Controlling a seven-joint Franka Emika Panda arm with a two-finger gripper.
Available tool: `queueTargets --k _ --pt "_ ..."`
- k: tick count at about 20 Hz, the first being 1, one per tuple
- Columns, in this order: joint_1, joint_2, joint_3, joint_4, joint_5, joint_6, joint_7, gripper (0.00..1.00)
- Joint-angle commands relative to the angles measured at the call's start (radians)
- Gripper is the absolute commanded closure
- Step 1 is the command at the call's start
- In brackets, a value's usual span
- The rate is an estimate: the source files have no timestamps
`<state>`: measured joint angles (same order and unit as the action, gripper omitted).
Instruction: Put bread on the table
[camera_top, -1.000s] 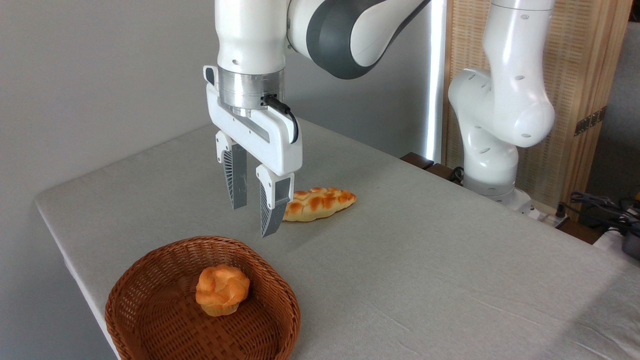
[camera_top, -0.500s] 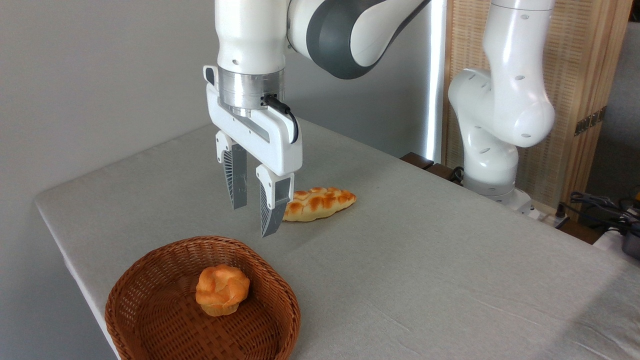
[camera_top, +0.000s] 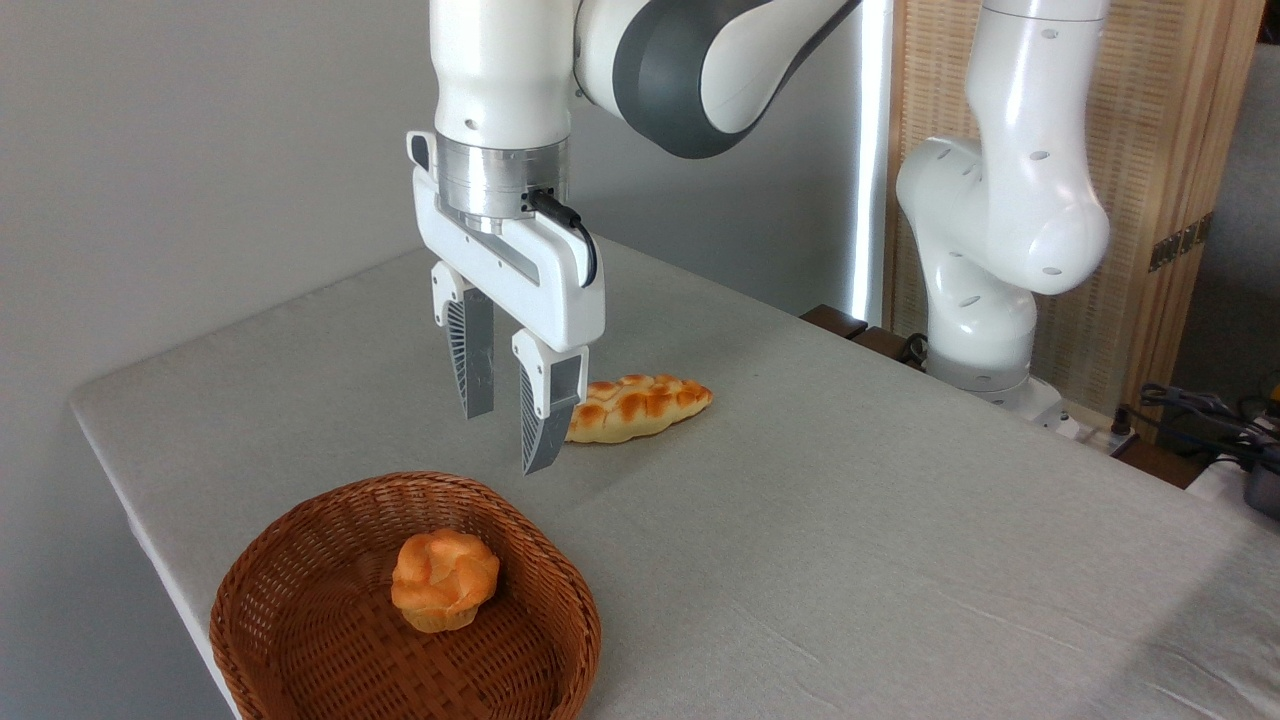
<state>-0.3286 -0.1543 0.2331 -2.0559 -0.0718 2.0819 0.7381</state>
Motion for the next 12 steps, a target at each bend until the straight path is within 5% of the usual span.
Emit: queueTargets --k 1,9,12 --pt "-0.003 0.007 0.008 0.016 0.007 -0.005 -0.008 0.00" --pt "-0.003 0.024 0.005 0.022 0.007 0.012 -0.012 0.00" --pt "-0.009 0.059 0.002 0.037 0.000 0.114 -0.023 0.00"
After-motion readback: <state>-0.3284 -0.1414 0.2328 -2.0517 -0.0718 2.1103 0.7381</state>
